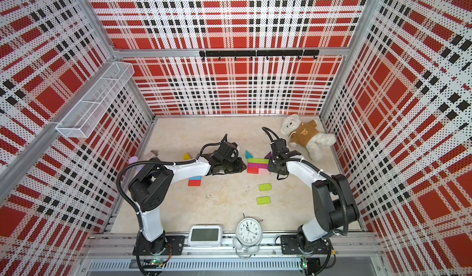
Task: Assemble a carrot with building blocks
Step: Pick up the building block from the center of the board.
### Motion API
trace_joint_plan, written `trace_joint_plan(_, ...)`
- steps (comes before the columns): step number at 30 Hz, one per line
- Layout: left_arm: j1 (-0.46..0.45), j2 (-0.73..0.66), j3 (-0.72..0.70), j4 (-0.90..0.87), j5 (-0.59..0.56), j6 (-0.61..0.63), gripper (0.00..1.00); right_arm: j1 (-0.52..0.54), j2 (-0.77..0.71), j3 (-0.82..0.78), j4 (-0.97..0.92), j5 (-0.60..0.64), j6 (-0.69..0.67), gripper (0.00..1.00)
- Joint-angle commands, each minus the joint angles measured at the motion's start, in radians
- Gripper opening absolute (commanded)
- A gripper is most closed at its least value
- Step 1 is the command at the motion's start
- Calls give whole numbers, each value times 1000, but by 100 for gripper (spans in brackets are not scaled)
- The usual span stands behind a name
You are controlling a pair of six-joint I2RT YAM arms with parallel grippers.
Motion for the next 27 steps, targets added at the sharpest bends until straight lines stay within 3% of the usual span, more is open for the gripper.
trace_joint_plan(1, 23, -104, -41, 15, -46, -17, 23, 4, -76, -30, -54, -37, -20, 46)
trace_joint_plan(8, 112, -293, -149, 49, -92, 1, 31, 139, -210, -64, -171, 32, -15, 53)
trace_joint_plan(16, 229, -415, -228, 49, -71, 23, 42, 328, -226, -110, -183, 127, 62, 64)
trace_joint_plan(21, 262, -442, -262, 53, -48, 24, 43, 364, -149, -116, -176, 157, 72, 71)
trace_joint_plan(27, 275, -454, -288, 53, -38, 22, 44, 366, -104, -124, -116, 136, -22, 75)
